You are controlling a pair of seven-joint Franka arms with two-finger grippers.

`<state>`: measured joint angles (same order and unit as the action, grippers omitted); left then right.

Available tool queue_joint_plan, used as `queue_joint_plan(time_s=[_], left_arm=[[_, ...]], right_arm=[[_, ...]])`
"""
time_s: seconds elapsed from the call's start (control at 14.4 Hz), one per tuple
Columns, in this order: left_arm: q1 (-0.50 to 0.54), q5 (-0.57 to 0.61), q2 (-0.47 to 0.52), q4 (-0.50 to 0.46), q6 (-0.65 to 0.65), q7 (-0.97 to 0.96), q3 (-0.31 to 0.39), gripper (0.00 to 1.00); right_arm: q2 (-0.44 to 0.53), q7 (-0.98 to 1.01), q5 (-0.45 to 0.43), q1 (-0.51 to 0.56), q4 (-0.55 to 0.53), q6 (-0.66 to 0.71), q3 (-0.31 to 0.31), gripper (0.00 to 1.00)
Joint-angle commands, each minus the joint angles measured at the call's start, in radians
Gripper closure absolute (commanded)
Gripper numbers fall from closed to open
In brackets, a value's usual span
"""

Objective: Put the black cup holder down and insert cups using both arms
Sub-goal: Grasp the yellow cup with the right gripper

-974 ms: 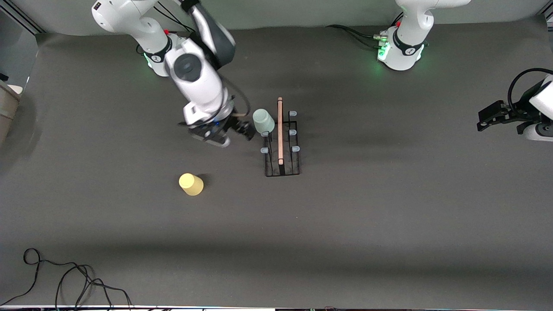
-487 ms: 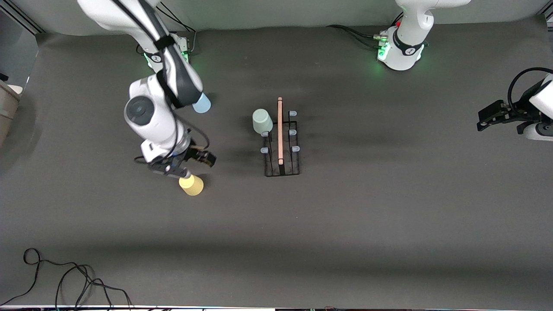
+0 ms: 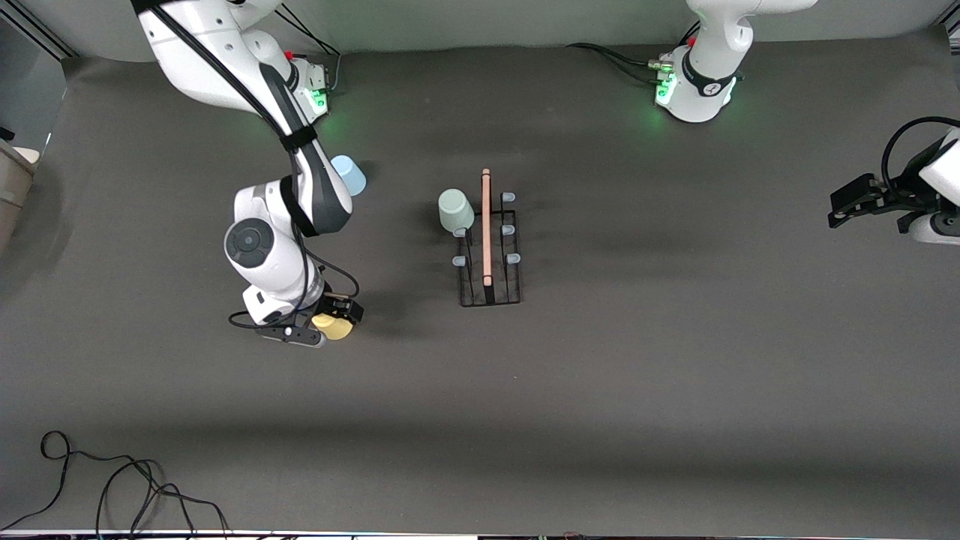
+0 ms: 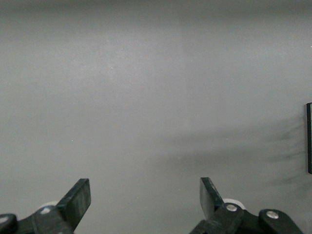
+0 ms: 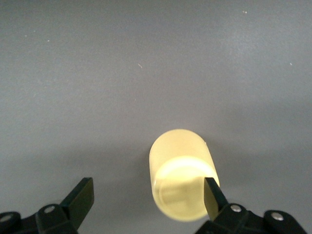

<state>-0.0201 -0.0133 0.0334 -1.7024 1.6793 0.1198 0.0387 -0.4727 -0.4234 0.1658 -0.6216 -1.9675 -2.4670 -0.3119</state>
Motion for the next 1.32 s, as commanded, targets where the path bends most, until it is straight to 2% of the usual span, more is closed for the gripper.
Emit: queue_joint_plan(time_s=[0.0, 0.63, 1.25], left_arm=[[-0.008, -0.008, 0.005, 0.001, 0.006, -0.012, 0.003, 0.0], [-0.009, -0.008, -0.001, 0.001, 0.013, -0.012, 0.003, 0.0], [-0.029, -0.008, -0.017, 0.001, 0.033, -0.049, 0.003, 0.0]], right_arm=[[-0.026, 0.061, 0.006, 0.017, 0.029, -0.015, 0.004, 0.0], [-0.017, 0.109, 0.006, 0.051, 0.026, 0.002, 0.002, 0.0], [0.019, 0.127, 0.008, 0.06, 0.026, 0.083, 0.004, 0.0]])
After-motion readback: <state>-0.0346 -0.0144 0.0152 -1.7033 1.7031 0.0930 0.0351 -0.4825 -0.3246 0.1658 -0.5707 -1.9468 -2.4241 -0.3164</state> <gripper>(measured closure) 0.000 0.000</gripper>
